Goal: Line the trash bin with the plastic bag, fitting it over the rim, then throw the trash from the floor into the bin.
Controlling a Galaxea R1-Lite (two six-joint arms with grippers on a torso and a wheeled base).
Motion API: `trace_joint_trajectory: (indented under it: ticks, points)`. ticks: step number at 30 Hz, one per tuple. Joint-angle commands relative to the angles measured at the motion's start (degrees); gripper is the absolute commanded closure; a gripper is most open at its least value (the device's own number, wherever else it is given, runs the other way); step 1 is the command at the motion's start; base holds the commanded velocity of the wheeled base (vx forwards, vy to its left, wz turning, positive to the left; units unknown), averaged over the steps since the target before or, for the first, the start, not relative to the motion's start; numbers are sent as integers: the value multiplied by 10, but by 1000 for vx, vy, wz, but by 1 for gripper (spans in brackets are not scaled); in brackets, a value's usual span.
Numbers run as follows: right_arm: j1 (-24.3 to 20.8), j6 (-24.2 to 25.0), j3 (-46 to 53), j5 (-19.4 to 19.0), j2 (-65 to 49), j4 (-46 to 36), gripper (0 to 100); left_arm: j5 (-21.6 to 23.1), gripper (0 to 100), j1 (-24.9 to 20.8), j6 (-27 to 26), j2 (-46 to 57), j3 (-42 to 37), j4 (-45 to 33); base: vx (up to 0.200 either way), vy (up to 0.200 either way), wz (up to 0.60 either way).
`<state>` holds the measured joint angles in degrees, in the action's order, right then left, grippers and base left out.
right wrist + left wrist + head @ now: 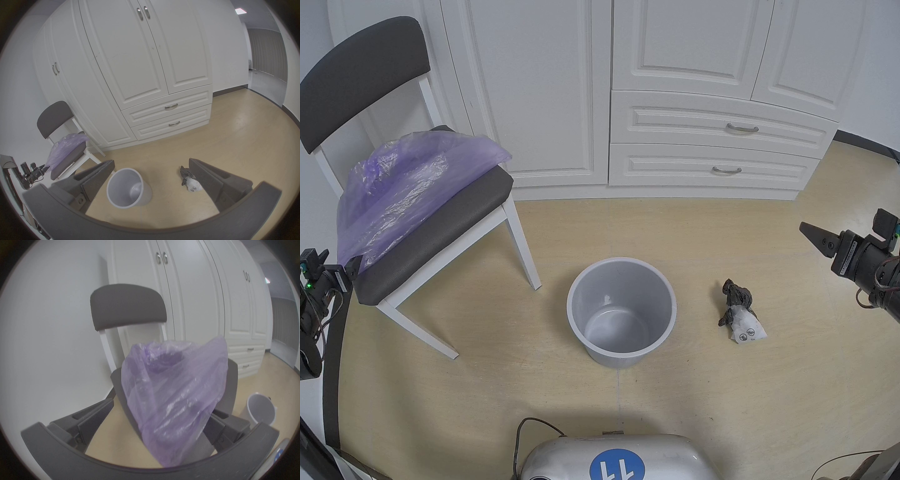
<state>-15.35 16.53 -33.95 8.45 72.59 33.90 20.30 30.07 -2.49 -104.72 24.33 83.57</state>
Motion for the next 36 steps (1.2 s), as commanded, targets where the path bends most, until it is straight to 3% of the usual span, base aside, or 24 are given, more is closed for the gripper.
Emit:
trace_joint_trajectory:
  ticks: [1, 12, 19, 23, 28, 31, 36]
  points:
    - [0, 0, -3, 0, -8, 5, 0, -22, 0, -34, 35, -48, 0, 41, 0, 0, 0]
    - [0, -2, -9, 0, -31, -1, 0, -24, 0, -61, 98, 4, 1, 41, 0, 0, 0]
    - [0, -2, -12, -5, -31, -2, 0, -79, 0, -77, 93, 14, 10, 41, 0, 0, 0]
    - [0, -2, -12, -5, -32, -2, 0, -80, 0, -74, 78, 26, 4, 41, 0, 0, 0]
    - [0, -2, -12, -5, -35, -2, 0, -85, 0, -72, 24, 34, -7, 41, 0, 0, 0]
    - [0, -2, -12, -5, -37, -1, 0, -116, 0, -77, -10, 27, -8, 41, 0, 0, 0]
    - [0, -2, -12, -5, -43, -2, 0, -122, 0, -79, -20, 26, -2, 42, 0, 0, 0]
